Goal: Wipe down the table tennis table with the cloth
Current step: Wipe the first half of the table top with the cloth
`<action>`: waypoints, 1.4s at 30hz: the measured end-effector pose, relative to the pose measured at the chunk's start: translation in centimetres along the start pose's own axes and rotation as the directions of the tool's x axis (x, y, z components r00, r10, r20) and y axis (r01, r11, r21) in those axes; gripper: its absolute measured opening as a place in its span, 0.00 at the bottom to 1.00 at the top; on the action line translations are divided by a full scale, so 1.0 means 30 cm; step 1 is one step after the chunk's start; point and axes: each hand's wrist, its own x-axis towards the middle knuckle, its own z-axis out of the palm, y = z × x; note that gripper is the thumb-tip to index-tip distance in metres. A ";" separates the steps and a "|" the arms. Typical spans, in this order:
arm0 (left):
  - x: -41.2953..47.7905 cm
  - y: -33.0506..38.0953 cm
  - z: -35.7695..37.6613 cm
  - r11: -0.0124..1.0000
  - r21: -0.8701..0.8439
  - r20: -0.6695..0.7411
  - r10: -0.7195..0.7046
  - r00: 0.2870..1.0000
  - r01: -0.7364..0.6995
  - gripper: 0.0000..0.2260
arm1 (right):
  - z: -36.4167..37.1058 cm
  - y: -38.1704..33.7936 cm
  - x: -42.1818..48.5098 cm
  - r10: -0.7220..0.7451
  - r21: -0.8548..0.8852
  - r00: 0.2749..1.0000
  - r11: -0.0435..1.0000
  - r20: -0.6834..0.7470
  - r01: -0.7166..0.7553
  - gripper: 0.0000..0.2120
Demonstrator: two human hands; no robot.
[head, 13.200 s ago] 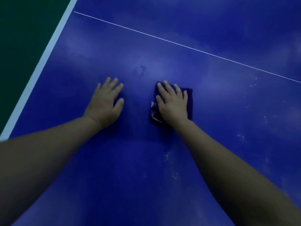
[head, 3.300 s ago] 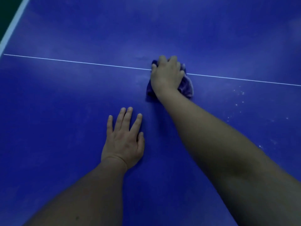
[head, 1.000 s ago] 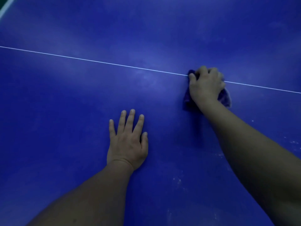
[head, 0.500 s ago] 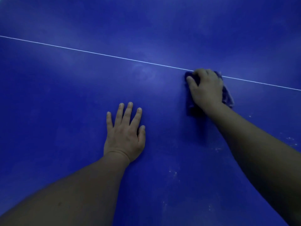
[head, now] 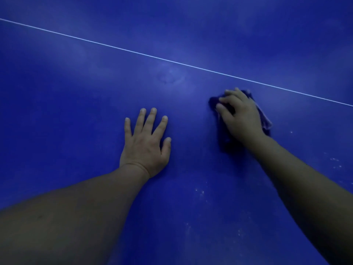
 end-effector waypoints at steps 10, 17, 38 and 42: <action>-0.007 -0.016 -0.031 0.981 -0.194 -0.016 0.024 1.000 -0.027 0.28 | 0.020 -0.179 -0.620 -0.612 0.178 0.727 0.789 0.312 0.588 0.12; -0.013 -0.033 -0.069 0.927 -0.376 0.057 0.039 0.998 -0.015 0.29 | 0.007 -0.202 -0.386 0.161 -0.191 0.985 0.970 0.055 -0.148 0.19; -0.790 -0.180 0.019 0.989 -0.009 0.042 0.151 0.988 -0.150 0.27 | 0.116 -0.484 -0.906 -0.437 0.063 0.831 0.894 0.343 0.444 0.17; -0.791 -0.183 0.018 0.987 0.001 0.041 0.159 0.986 -0.159 0.27 | 0.024 -0.333 -0.928 -0.660 0.135 0.583 0.709 0.474 0.692 0.16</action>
